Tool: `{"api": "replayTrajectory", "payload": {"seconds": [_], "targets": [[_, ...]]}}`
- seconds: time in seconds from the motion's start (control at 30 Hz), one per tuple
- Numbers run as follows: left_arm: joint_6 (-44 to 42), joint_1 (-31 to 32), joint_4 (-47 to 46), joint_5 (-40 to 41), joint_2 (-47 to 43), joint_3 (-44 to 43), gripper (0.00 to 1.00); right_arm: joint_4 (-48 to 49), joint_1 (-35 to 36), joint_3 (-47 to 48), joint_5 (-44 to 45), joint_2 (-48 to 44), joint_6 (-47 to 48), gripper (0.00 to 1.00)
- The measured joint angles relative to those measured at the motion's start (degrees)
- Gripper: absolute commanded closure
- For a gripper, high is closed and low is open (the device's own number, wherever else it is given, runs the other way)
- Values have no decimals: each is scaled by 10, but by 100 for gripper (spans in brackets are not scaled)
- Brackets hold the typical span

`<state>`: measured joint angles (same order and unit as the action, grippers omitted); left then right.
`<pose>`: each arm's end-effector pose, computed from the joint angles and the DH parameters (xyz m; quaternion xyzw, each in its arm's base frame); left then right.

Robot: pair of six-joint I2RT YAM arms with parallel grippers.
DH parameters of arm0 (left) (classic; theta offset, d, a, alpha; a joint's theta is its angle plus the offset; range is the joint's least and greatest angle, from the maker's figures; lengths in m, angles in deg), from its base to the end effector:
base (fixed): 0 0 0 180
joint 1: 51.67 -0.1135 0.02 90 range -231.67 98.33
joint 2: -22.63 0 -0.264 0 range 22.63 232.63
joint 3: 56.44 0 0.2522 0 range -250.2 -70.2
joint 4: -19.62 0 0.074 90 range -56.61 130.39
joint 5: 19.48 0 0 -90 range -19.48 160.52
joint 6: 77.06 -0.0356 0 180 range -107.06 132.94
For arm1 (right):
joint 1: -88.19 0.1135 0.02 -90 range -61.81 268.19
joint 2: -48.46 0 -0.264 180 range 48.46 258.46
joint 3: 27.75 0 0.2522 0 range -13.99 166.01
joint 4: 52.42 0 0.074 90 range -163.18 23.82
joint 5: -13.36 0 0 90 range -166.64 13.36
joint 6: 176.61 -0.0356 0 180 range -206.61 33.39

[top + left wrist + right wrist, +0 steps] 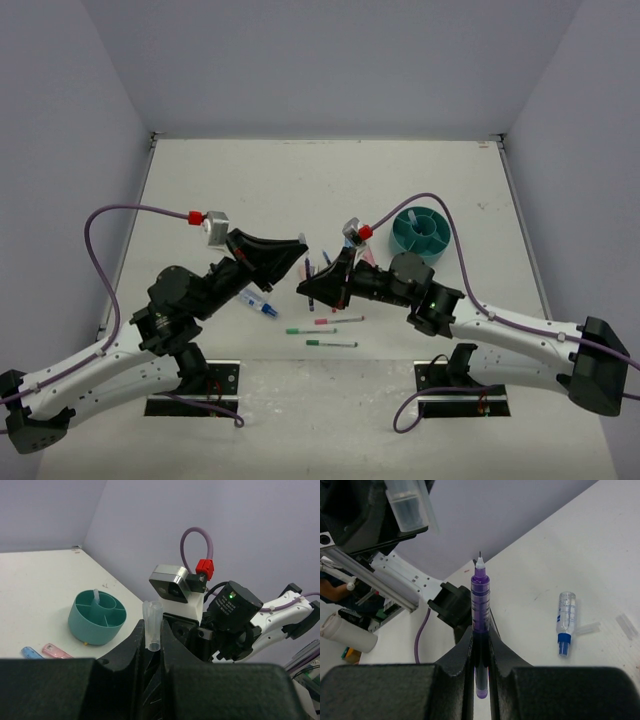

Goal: Sort the stationery into containers
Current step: Close the pen cap on the pen.

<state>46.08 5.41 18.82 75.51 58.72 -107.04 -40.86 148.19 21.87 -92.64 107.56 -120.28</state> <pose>0.0876 -0.1296 0.3611 0.0918 0.6000 -0.5441 0.5792 0.1122 0.2139 0.3024 -0.2541 0.6465 0.5860 0.4172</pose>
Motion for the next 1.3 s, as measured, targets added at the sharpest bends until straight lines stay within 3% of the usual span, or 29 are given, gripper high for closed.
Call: {"api": "replayTrajectory", "payload": {"seconds": [0.43,1.3], "targets": [[0,0,-10,3,23,2,100,-7,0,0,0,-36,3,100],[-12,0,-4,9,34,1,100,-39,0,9,3,-25,12,100]]}}
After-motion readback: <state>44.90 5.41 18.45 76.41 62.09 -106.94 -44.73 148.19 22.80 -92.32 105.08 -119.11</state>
